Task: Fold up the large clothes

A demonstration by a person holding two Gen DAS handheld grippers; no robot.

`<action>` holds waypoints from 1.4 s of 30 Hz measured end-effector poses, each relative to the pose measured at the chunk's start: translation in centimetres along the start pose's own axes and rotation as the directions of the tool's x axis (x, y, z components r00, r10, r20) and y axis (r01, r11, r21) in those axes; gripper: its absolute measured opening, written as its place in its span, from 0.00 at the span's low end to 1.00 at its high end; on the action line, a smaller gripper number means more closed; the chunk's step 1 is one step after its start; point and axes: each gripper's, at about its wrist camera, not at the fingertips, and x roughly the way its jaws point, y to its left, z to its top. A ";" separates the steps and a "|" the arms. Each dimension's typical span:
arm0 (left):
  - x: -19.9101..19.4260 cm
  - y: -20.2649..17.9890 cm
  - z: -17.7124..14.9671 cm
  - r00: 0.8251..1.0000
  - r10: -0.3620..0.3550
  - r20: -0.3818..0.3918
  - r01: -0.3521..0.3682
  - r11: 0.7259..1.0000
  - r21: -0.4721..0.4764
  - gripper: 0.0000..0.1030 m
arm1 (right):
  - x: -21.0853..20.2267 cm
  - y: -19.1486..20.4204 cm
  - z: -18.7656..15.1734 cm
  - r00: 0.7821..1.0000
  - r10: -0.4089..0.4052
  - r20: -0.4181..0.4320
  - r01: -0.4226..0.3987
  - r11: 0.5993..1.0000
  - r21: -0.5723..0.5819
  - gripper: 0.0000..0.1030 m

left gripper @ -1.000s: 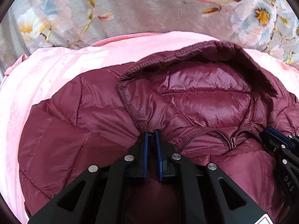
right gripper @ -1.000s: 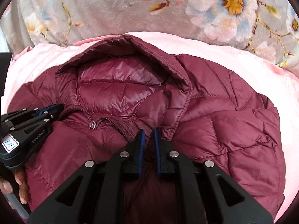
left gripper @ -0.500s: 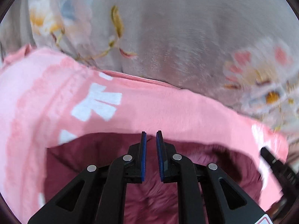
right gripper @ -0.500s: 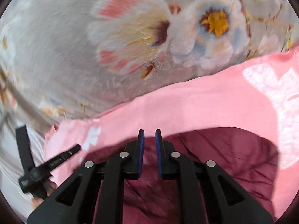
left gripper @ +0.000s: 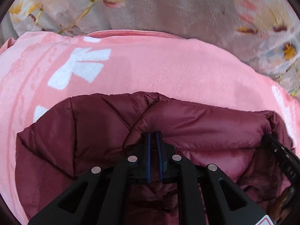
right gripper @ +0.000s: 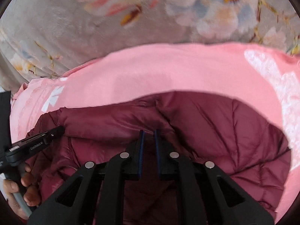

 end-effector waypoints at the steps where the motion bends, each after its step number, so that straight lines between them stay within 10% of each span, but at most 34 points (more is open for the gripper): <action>1: 0.1 -0.1 -0.3 1.000 0.007 0.013 -0.007 1.000 0.010 0.11 | 0.1 0.0 -0.2 1.000 0.002 0.007 -0.002 1.000 -0.001 0.07; 12: 0.7 -1.9 -2.2 0.983 0.120 0.141 -0.137 0.983 0.120 0.11 | 1.0 1.3 -1.1 0.995 -0.076 0.071 0.082 0.992 -0.092 0.07; 42: 1.4 -2.7 -2.7 0.968 0.178 0.174 -0.207 0.964 0.164 0.09 | 1.3 2.7 -1.3 0.982 -0.166 0.094 0.181 0.967 -0.178 0.09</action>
